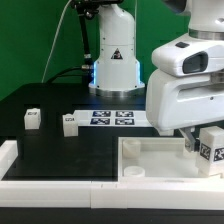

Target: Assemble one leg

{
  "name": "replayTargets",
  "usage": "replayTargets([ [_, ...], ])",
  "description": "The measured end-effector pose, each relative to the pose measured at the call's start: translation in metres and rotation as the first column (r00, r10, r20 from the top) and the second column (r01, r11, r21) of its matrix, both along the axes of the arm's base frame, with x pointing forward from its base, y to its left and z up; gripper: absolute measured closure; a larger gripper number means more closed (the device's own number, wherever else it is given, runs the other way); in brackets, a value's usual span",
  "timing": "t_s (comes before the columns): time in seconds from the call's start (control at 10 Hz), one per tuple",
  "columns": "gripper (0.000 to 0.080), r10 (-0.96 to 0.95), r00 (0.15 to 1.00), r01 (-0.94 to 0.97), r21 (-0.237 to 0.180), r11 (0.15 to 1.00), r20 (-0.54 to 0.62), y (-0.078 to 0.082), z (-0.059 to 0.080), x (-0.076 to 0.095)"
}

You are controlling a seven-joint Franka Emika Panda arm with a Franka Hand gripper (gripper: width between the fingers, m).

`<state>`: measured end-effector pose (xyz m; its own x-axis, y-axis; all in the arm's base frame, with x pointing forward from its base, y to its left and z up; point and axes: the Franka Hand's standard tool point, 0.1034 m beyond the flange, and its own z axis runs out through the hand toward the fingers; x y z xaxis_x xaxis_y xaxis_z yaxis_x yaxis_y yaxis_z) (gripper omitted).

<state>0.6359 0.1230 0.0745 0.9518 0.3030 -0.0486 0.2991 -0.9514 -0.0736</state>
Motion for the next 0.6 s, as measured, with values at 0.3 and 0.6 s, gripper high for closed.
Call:
replayTargets([
  [0.3,0.0508,-0.047,0.999,0.047,-0.004,0.999,-0.002,-0.0010,-0.0001,0.0003],
  [0.6,0.0508,-0.336,0.942,0.336,-0.015,0.942,-0.020,-0.0023,-0.0002,0.0005],
])
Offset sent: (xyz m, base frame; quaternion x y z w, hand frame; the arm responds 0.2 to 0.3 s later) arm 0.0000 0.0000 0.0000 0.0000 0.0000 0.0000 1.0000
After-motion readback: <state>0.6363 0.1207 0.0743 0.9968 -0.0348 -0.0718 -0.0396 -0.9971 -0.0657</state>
